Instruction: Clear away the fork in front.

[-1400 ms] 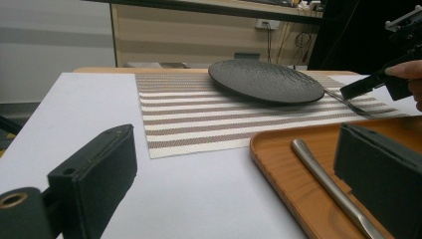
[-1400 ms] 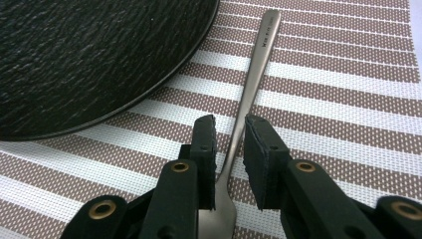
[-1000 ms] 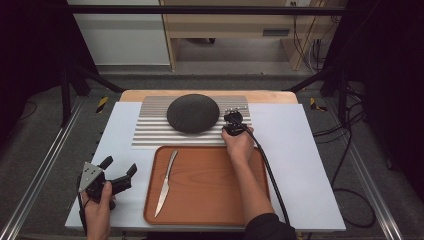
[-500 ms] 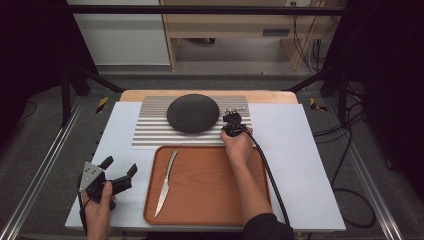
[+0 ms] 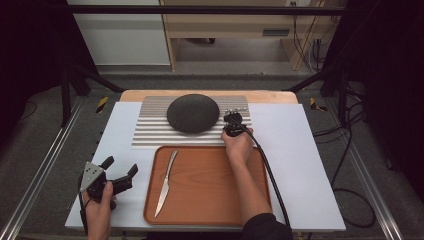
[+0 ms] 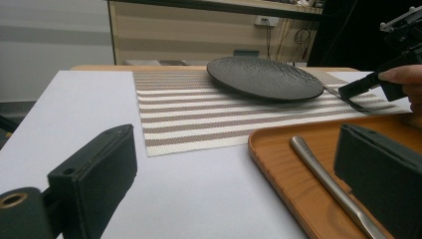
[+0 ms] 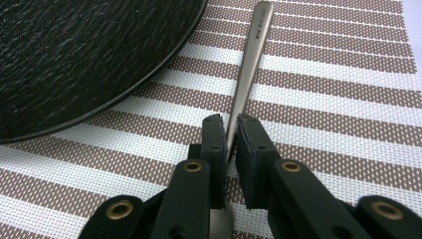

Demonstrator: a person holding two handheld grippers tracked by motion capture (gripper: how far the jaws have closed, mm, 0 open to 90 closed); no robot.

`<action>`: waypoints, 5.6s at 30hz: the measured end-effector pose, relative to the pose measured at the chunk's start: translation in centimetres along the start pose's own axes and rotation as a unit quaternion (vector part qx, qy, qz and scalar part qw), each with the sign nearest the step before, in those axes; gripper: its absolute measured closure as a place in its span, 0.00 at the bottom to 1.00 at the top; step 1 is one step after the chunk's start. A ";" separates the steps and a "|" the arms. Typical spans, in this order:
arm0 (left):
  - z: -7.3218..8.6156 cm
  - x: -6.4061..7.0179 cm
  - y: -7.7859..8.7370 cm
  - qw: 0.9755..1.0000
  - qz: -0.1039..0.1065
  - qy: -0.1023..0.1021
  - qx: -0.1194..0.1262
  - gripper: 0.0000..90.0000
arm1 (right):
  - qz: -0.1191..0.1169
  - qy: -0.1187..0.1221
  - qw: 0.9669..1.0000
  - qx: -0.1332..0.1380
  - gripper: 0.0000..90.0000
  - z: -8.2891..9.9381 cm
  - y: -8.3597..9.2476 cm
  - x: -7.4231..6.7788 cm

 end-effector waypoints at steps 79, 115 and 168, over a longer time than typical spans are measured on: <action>0.0 -0.3 0.1 1.000 -0.004 0.002 0.001 0.04 | -0.023 -0.010 1.000 0.006 1.00 -0.4 1.5 1.1; 0.0 -0.2 0.1 1.000 -0.004 0.001 0.000 0.04 | -0.004 0.011 1.000 0.001 0.97 -0.1 1.2 1.1; -11.8 11.4 -3.6 0.989 0.141 -0.038 -0.010 0.05 | -0.187 0.106 0.963 0.163 0.97 10.5 17.0 -1.8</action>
Point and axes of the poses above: each handheld gripper's, and its own axes: y roughly backward along the jaws, z roughly out of its underside, x roughly to its right, the point moved 3 cm from there along -y, roughly forward along the jaws, and after that the axes turned 15 degrees about -y, right-handed, at the moved point
